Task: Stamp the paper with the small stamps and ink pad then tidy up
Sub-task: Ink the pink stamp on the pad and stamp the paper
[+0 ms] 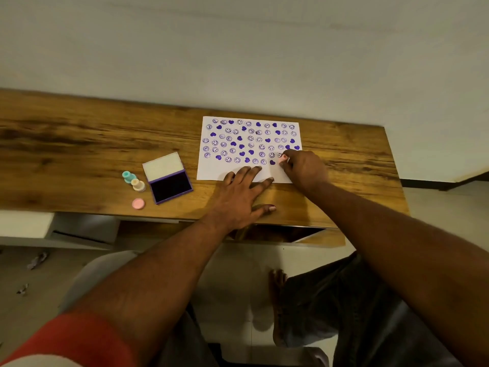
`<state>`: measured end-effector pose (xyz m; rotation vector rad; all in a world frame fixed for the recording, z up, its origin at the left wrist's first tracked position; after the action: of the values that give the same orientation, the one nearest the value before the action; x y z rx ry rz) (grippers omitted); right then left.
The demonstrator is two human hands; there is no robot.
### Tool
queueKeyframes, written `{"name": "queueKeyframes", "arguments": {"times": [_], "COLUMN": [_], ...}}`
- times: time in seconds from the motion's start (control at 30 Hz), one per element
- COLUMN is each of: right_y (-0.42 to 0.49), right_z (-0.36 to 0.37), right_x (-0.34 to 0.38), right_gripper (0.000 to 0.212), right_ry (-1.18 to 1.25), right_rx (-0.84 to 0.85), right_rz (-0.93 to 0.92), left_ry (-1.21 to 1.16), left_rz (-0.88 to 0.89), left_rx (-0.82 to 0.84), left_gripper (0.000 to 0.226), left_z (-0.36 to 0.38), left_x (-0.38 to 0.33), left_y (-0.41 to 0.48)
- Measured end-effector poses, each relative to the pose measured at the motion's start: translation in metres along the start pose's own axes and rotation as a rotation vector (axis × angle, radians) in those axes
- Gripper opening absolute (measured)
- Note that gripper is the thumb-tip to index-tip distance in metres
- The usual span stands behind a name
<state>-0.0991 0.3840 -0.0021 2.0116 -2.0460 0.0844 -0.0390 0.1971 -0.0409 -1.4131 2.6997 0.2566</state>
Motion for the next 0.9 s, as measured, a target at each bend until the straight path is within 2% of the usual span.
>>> {"name": "queueKeyframes", "arguments": {"times": [0.13, 0.2, 0.37, 0.5, 0.67, 0.8, 0.9], "right_y": [0.007, 0.01, 0.002, -0.008, -0.018, -0.023, -0.027], "right_z": [-0.002, -0.009, -0.043, -0.051, -0.037, -0.019, -0.007], "right_x": [0.002, -0.001, -0.025, -0.034, -0.007, 0.045, 0.101], "right_gripper": [0.032, 0.035, 0.026, 0.028, 0.029, 0.034, 0.034], "right_ry": [-0.043, 0.035, 0.612, 0.734, 0.71, 0.675, 0.657], "right_rx": [0.067, 0.08, -0.25, -0.345, -0.265, -0.169, -0.102], "right_rz": [0.007, 0.047, 0.454, 0.599, 0.58, 0.456, 0.311], "left_ry": [-0.013, -0.033, -0.037, -0.024, -0.026, -0.026, -0.033], "left_rz": [0.0, 0.005, 0.011, -0.003, -0.041, -0.139, -0.267], "left_rx": [0.008, 0.026, -0.002, -0.021, -0.098, -0.185, -0.317], "left_gripper": [0.078, 0.078, 0.081, 0.086, 0.079, 0.073, 0.066], "left_z": [-0.006, -0.008, -0.018, -0.035, -0.054, -0.07, -0.084], "left_x": [-0.002, -0.004, 0.008, 0.018, 0.044, 0.073, 0.1], "left_y": [0.002, 0.002, -0.004, -0.017, -0.056, -0.102, -0.14]}}
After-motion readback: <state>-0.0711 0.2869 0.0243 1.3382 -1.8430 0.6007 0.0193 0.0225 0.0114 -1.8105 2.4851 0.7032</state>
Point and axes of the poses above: each hand's wrist, its own y-axis towards the middle knuckle, its own z-axis out of the palm, x = y × z, the point moved 6 cm from there along y, towards the middle knuckle, and after that the axes turned 10 degrees about -x, right-handed, at the moved point
